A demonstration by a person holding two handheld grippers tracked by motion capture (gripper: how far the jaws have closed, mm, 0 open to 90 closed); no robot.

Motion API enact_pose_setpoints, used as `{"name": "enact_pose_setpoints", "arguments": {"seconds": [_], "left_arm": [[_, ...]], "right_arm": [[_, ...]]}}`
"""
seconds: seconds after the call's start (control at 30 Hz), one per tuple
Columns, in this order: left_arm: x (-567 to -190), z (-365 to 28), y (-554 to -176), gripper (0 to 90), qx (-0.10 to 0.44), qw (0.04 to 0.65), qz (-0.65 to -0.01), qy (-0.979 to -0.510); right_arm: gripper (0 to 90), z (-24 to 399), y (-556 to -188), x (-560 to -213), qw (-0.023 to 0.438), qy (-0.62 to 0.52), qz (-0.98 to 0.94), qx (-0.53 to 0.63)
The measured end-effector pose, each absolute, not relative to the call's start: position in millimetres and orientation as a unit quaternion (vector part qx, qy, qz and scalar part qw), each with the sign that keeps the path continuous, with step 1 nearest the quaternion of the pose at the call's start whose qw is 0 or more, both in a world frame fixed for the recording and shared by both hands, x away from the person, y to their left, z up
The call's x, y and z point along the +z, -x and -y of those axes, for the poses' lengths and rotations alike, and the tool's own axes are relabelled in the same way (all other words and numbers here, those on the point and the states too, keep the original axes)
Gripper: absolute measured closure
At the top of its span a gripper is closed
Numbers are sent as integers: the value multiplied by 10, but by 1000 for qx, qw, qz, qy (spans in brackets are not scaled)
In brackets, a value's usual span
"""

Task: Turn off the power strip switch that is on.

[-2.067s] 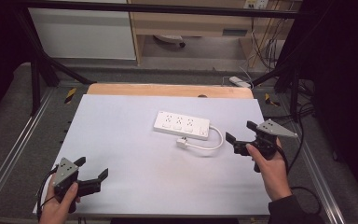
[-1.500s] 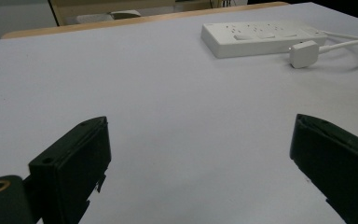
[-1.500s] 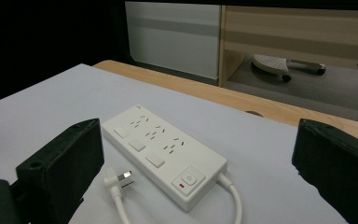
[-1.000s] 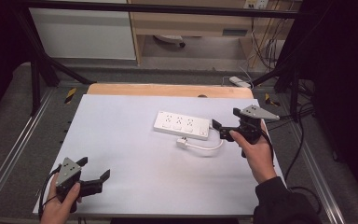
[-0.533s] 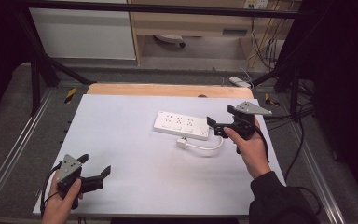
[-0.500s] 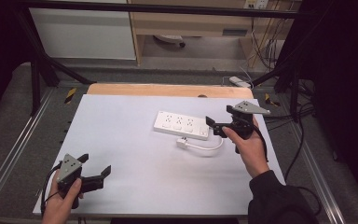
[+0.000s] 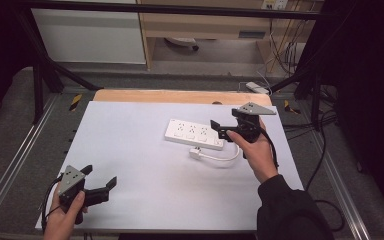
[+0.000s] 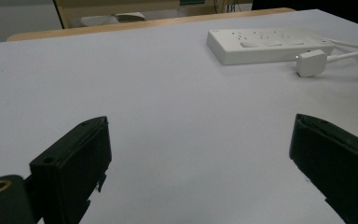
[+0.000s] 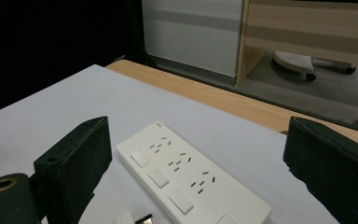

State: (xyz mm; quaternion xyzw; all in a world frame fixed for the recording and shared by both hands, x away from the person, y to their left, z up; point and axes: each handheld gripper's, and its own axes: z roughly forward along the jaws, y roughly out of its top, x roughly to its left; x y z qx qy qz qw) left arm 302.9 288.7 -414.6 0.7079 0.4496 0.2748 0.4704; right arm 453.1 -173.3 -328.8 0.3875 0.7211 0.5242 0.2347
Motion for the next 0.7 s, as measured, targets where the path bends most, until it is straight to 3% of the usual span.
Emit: {"name": "enact_pose_setpoints", "arguments": {"seconds": [0.7], "left_arm": [[-4164, -2886, -2998, 53, 271, 472, -446, -710]], "right_arm": [[86, 1365, -4809, -3375, 239, -383, -726, 519]]}}
